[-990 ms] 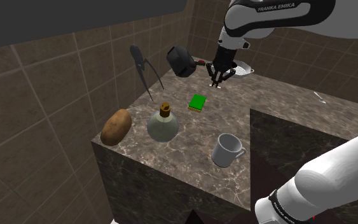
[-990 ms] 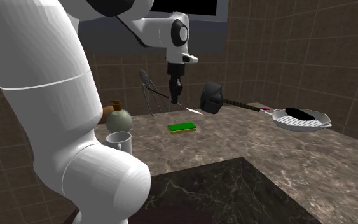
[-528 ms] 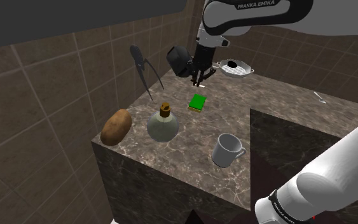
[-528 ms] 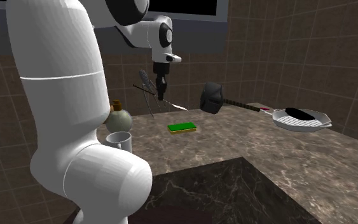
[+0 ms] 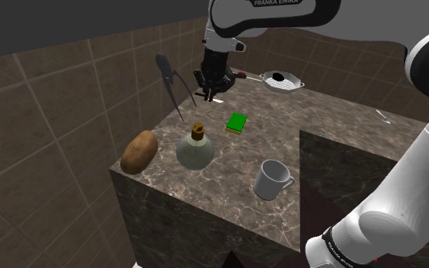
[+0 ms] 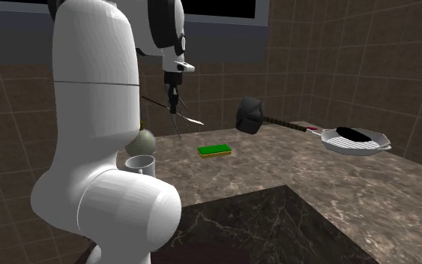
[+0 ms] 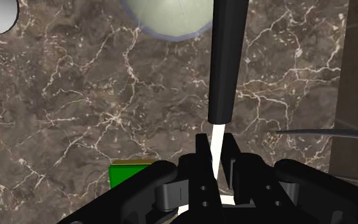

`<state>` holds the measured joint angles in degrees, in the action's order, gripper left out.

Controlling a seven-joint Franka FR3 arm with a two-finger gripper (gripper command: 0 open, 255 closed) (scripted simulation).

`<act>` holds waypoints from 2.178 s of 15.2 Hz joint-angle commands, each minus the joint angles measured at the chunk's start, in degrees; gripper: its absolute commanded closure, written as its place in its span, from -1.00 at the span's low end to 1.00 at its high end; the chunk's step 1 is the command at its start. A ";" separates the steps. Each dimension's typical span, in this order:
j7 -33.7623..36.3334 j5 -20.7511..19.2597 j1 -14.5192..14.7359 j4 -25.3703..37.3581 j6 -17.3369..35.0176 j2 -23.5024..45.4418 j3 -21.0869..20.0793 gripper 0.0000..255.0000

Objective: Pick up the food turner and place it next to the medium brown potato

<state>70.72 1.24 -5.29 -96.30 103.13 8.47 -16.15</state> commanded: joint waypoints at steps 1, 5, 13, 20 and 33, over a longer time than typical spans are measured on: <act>1.47 -0.69 0.87 2.06 0.31 2.37 -0.45 1.00; 1.39 -0.75 0.87 -0.65 3.30 2.66 -0.40 1.00; 1.35 -1.07 0.91 -5.32 9.11 3.84 -0.30 1.00; 1.45 -1.54 1.03 -8.66 14.03 5.48 -0.17 1.00; 1.79 -2.52 1.28 -12.24 20.70 8.69 0.11 1.00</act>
<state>72.40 -1.12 -3.95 -108.33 123.94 16.65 -16.23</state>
